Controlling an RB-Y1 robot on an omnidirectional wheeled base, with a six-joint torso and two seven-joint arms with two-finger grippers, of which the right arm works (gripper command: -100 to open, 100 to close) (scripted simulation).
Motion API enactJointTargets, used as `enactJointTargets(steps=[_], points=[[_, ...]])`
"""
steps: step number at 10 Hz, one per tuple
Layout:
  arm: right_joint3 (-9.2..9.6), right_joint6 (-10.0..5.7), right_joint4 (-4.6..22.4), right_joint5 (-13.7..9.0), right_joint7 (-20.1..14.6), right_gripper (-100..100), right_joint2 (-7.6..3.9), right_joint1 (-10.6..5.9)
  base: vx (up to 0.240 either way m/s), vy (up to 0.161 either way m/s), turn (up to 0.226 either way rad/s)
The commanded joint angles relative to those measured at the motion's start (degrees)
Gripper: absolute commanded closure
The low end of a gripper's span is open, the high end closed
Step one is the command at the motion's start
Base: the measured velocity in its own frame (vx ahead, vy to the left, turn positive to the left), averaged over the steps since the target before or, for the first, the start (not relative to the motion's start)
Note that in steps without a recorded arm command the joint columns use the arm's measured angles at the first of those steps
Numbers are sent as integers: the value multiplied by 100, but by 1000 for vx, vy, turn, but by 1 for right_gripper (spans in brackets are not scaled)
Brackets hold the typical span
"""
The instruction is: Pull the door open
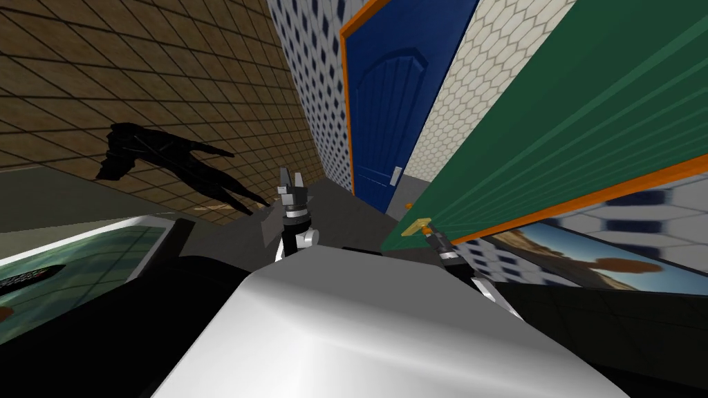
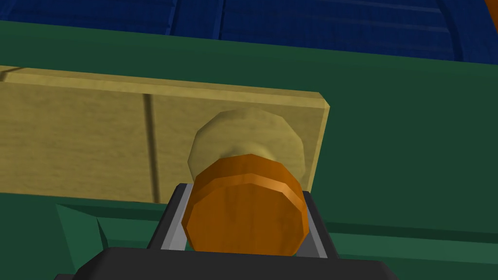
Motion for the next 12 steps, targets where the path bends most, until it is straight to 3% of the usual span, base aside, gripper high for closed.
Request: enactJointTargets(steps=[1, 7, 8, 9, 12], points=[[21, -171, 72, 34, -39, 100, -32, 15, -207, -110, 151], [11, -605, 245, 120, -188, 100, -180, 63, -186, -97, 116], [9, -657, 266, 130, -206, 100, -197, 69, -180, -121, 105], [-20, -585, 260, 116, -184, 100, -199, 48, -76, -61, 21], [-18, -783, 386, 155, -237, 100, -257, 42, -164, -75, 147]])
